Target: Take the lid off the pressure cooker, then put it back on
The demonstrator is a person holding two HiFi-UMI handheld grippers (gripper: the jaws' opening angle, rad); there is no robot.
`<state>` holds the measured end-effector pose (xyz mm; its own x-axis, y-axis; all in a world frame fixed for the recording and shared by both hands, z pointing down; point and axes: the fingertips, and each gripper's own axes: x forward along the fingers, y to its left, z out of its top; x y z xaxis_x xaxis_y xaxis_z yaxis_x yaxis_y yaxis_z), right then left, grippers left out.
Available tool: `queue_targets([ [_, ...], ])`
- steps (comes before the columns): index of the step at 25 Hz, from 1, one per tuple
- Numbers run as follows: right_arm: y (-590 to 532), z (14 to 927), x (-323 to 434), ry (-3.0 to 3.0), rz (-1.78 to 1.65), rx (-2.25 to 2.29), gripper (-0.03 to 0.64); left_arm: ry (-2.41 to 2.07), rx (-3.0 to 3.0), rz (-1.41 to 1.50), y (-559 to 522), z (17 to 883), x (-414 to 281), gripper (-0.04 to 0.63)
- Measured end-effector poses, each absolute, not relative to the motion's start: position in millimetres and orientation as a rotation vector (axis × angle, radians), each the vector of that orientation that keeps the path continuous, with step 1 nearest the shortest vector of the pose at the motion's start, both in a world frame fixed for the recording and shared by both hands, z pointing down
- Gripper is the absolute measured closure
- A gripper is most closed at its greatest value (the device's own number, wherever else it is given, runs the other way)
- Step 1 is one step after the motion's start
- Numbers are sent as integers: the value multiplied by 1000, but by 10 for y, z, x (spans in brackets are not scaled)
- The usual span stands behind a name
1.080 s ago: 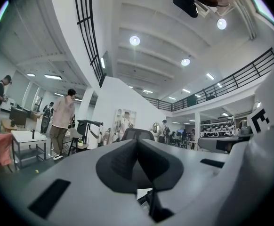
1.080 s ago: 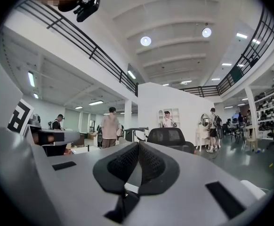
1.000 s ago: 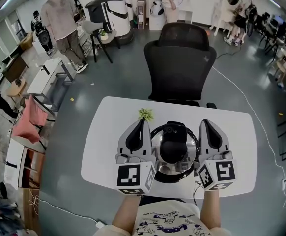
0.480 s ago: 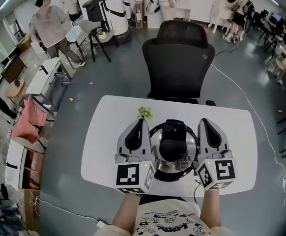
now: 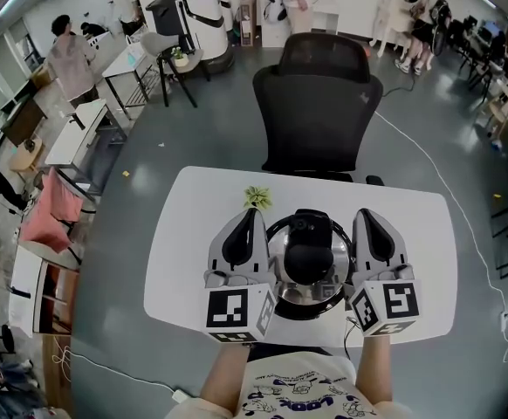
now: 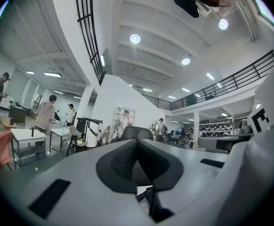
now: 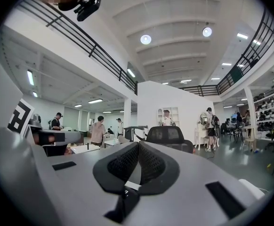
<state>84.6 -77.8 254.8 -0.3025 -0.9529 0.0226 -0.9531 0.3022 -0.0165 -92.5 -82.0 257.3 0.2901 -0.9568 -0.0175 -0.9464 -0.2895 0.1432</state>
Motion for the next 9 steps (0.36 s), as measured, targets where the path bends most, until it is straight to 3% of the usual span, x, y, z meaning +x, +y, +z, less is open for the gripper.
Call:
queue_targets([
  [9,-821,2579,883,-2514,57,1849,606,-1798,2436,-150,-863,2574,-909,581],
])
